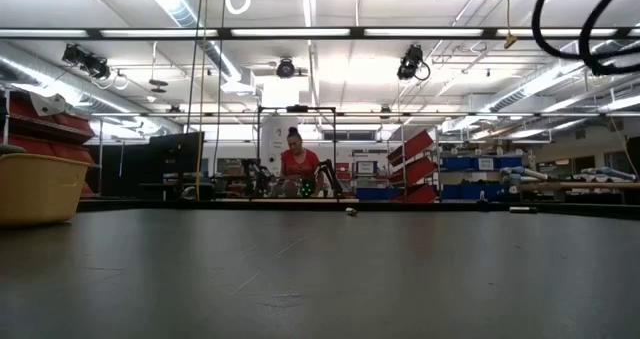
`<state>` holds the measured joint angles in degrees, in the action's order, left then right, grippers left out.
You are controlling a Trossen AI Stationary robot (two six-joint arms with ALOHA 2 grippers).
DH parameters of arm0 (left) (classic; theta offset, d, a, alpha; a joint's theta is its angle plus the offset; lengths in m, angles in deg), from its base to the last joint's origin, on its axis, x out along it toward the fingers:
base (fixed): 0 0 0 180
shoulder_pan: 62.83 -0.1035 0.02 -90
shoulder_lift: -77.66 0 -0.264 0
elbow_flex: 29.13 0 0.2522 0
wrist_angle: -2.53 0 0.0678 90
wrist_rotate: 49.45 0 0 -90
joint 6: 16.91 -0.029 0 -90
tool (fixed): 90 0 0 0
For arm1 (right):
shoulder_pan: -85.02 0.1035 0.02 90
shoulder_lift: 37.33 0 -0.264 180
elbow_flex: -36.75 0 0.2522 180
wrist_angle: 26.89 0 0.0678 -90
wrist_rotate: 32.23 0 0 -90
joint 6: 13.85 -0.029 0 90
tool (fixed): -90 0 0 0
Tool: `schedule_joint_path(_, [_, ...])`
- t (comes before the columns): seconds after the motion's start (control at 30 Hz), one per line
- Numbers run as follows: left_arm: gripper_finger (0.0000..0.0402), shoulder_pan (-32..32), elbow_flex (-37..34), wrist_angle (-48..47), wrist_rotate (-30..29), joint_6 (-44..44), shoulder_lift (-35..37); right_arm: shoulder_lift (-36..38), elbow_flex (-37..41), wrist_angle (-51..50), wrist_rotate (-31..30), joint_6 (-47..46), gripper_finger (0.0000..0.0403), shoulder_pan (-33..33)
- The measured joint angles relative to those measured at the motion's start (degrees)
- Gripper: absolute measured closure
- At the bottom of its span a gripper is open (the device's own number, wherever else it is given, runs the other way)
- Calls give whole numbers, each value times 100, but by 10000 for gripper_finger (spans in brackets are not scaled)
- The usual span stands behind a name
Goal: Sort batteries
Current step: Put the silver battery into the green bin
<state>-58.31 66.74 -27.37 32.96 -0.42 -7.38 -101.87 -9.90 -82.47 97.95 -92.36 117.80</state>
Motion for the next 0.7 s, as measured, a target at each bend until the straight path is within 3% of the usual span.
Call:
schedule_joint_path(0.17, [244,0,0,4,1,-119,0,0,-571,-743,-262,134,307,-95])
schedule_joint_path(0.4, [244,-43,0,366,-37,-289,-2,4,-1326,-1725,-1855,853,309,-754])
schedule_joint_path(0.53, [244,-146,0,402,-89,-272,-2,4,-1361,-2189,-2623,2203,310,-1825])
schedule_joint_path(0.7, [244,-346,2,356,-431,-337,-45,2,-1120,-2130,-2740,4239,310,-3826])
